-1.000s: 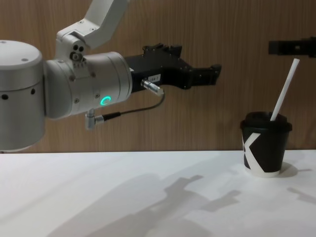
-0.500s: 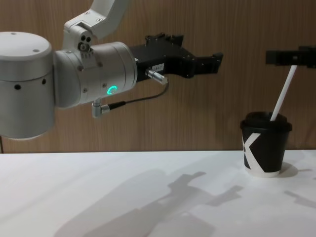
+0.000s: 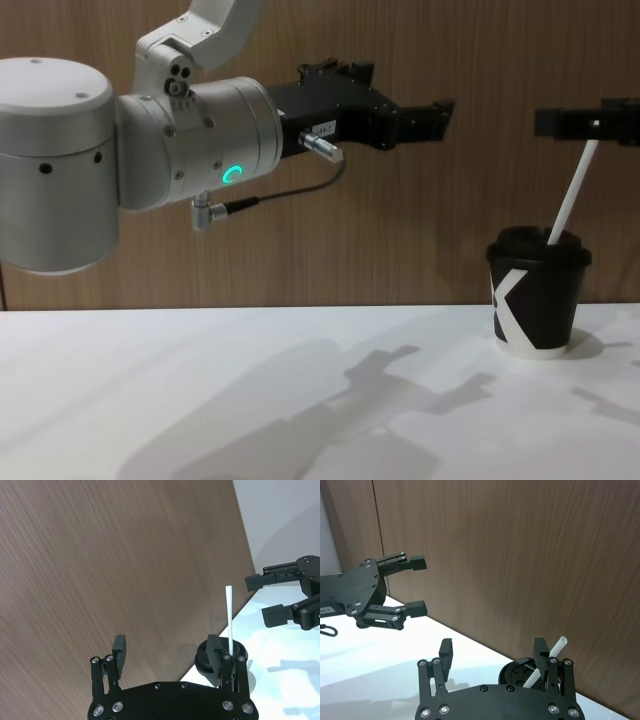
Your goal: Pick up the straw with one hand, pass it to the other hand, and insert it into the cup.
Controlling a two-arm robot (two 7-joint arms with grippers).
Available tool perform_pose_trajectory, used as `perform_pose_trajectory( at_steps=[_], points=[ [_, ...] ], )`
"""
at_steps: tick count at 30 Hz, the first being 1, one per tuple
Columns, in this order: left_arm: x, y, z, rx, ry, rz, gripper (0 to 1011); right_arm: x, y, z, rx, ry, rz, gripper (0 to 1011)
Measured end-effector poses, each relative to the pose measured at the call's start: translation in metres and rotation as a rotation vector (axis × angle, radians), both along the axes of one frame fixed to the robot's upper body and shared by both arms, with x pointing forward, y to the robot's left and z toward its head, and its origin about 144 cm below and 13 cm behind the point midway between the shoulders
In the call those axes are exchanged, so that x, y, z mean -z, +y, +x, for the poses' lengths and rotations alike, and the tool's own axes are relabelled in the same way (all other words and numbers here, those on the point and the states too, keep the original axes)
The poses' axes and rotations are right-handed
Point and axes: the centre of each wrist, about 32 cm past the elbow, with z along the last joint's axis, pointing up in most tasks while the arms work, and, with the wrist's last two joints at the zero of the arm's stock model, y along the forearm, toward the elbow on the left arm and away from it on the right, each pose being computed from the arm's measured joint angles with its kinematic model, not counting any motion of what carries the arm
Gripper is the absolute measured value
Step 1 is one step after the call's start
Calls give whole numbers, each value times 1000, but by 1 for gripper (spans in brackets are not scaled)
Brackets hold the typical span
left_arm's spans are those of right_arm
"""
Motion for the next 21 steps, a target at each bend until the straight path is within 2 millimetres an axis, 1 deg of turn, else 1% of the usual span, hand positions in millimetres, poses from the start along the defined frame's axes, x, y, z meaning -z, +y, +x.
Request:
perform_pose_trajectory(
  at_steps=[21],
  points=[
    [-1, -1, 1, 0, -4, 0, 1003, 2, 1, 0, -2, -1, -2, 1001]
  ],
)
